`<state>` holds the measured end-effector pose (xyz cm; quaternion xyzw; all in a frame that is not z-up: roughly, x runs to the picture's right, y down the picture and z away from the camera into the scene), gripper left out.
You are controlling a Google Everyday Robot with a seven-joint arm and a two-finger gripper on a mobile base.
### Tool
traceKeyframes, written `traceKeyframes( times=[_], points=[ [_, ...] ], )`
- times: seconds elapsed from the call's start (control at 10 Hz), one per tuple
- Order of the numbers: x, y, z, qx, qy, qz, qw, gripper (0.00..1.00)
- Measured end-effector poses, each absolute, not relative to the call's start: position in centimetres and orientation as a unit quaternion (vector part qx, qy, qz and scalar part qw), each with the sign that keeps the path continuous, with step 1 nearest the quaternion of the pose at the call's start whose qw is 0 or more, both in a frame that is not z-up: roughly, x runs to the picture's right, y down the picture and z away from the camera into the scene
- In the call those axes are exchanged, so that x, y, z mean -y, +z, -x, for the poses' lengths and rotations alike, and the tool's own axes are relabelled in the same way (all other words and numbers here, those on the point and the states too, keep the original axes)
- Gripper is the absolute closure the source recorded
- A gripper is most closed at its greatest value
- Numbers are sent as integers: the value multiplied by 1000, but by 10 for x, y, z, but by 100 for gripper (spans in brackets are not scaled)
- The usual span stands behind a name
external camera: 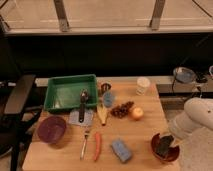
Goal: Wipe red bowl with eraser
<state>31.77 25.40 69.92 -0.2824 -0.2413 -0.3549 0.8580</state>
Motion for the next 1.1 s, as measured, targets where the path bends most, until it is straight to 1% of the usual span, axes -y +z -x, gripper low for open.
traceKeyframes(
  times=[0.2,0.3,0.7,0.9,1.1],
  points=[
    [-249,700,-335,223,-358,290,859,100],
    [-238,706,-336,217,-367,289,857,100],
    [-207,727,-314,222,-402,262,849,100],
    [-206,724,-307,226,-405,252,849,100],
    [-218,709,-306,231,-398,249,852,100]
  ],
)
